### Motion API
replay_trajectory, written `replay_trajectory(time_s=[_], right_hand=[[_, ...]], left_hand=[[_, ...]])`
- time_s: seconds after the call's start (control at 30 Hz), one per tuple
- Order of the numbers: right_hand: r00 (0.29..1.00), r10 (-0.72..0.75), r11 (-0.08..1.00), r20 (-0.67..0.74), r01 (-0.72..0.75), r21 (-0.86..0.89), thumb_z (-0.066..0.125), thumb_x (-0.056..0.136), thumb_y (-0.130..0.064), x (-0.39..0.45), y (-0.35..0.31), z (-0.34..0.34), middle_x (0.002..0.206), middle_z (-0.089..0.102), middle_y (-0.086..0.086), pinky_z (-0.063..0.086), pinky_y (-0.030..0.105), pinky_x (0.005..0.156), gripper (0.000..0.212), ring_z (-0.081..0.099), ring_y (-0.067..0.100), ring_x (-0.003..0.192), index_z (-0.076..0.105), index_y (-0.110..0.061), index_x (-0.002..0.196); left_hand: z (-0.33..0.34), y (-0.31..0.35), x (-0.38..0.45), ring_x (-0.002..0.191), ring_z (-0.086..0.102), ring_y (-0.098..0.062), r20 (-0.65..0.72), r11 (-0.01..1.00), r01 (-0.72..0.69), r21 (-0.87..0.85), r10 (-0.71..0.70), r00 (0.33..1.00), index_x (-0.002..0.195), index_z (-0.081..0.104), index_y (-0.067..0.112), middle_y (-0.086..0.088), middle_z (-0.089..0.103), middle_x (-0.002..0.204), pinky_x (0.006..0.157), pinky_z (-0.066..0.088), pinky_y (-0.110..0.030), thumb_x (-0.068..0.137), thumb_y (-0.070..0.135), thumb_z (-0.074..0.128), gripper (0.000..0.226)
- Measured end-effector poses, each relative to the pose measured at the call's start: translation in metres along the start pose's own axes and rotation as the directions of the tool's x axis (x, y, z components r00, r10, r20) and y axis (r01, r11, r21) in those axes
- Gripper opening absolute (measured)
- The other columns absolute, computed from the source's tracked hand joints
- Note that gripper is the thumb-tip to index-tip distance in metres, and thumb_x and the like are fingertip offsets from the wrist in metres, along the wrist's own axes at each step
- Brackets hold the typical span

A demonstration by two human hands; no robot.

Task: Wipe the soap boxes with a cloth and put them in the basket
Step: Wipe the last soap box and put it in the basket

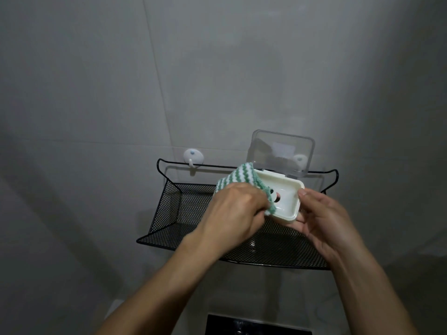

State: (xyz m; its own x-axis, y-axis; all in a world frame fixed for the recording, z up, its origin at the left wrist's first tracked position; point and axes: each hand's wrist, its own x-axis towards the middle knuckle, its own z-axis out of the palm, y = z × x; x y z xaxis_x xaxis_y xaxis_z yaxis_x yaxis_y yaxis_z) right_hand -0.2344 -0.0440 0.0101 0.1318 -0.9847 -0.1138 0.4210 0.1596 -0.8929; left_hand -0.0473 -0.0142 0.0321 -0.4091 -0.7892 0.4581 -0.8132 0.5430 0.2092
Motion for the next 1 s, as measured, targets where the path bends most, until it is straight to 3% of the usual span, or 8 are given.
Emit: replay_trajectory(time_s=[0.1,0.17,0.33,0.43,0.57,0.67,0.73,1.0], right_hand=[[1.0,0.007,1.0,-0.02,-0.007,-0.005,0.049,0.1,-0.006,0.001,0.0,0.002,0.091,0.074,0.025,0.062,0.046,0.059,0.017,0.075,0.033,0.073,0.064,0.002,0.101],[0.999,0.008,1.0,-0.035,-0.008,-0.001,0.05,0.1,-0.006,0.002,0.002,0.003,0.089,0.075,0.025,0.062,0.047,0.06,0.016,0.075,0.033,0.072,0.065,0.001,0.099],[1.0,-0.01,1.0,-0.02,0.01,-0.026,0.054,0.098,-0.007,0.002,0.009,0.004,0.085,0.075,0.02,0.062,0.036,0.057,0.015,0.074,0.025,0.07,0.067,0.0,0.095],[0.999,-0.023,0.999,-0.024,0.022,-0.049,0.056,0.097,-0.007,0.0,0.006,0.0,0.082,0.075,0.016,0.059,0.03,0.054,0.014,0.073,0.02,0.066,0.068,-0.002,0.091],[0.998,-0.028,0.997,-0.048,0.025,-0.078,0.055,0.096,-0.004,-0.004,0.005,-0.001,0.081,0.073,0.02,0.061,0.035,0.055,0.015,0.07,0.027,0.07,0.067,-0.002,0.086],[0.996,-0.034,0.994,-0.076,0.026,-0.106,0.055,0.097,-0.004,-0.006,0.004,-0.001,0.088,0.065,0.029,0.062,0.045,0.059,0.012,0.064,0.036,0.079,0.065,0.001,0.091],[0.997,-0.046,0.992,-0.063,0.038,-0.117,0.056,0.096,-0.004,-0.007,0.001,-0.003,0.088,0.072,0.026,0.061,0.046,0.056,0.011,0.072,0.037,0.075,0.064,0.001,0.091],[0.998,-0.06,0.979,0.019,0.063,-0.194,0.054,0.098,-0.006,-0.006,0.004,-0.001,0.086,0.075,0.023,0.062,0.048,0.059,0.015,0.075,0.033,0.075,0.065,0.002,0.091]], left_hand=[[-0.001,-0.001,-0.003,0.091,0.06,-0.023,0.004,0.992,0.106,0.069,-0.106,0.994,0.091,0.067,0.018,-0.001,0.068,0.089,0.08,0.048,-0.04,0.087,0.019,0.054,0.014],[0.003,0.003,-0.005,0.096,0.061,-0.023,-0.003,0.985,0.162,0.062,-0.162,0.987,0.1,0.068,0.021,-0.001,0.069,0.096,0.08,0.048,-0.04,0.09,0.018,0.049,0.021],[0.019,0.031,-0.003,0.092,0.066,-0.026,-0.037,0.991,0.127,-0.046,-0.129,0.991,0.102,0.069,0.016,-0.005,0.072,0.098,0.077,0.05,-0.042,0.092,0.014,0.046,0.026],[0.023,0.035,-0.004,0.098,0.063,-0.023,-0.009,0.989,0.068,-0.129,-0.07,0.998,0.103,0.069,0.01,-0.005,0.071,0.103,0.087,0.048,-0.039,0.093,0.013,0.048,0.024],[0.012,0.021,-0.01,0.108,0.062,-0.016,0.002,0.989,0.003,-0.146,-0.003,1.0,0.109,0.075,0.015,0.004,0.071,0.113,0.11,0.036,-0.033,0.09,0.016,0.056,0.027],[-0.001,0.006,-0.016,0.108,0.055,-0.016,0.034,1.0,0.018,0.006,-0.018,0.999,0.108,0.075,0.021,0.008,0.067,0.111,0.102,0.036,-0.034,0.09,0.026,0.048,0.033],[-0.009,-0.006,-0.02,0.109,0.048,-0.015,0.059,0.995,0.046,0.091,-0.052,0.997,0.108,0.074,0.022,0.01,0.063,0.114,0.098,0.033,-0.035,0.091,0.031,0.041,0.039],[-0.021,-0.027,-0.01,0.102,0.06,-0.02,0.098,0.997,0.078,0.006,-0.078,0.992,0.108,0.076,0.014,-0.001,0.064,0.115,0.089,0.05,-0.035,0.089,0.008,0.066,0.023]])
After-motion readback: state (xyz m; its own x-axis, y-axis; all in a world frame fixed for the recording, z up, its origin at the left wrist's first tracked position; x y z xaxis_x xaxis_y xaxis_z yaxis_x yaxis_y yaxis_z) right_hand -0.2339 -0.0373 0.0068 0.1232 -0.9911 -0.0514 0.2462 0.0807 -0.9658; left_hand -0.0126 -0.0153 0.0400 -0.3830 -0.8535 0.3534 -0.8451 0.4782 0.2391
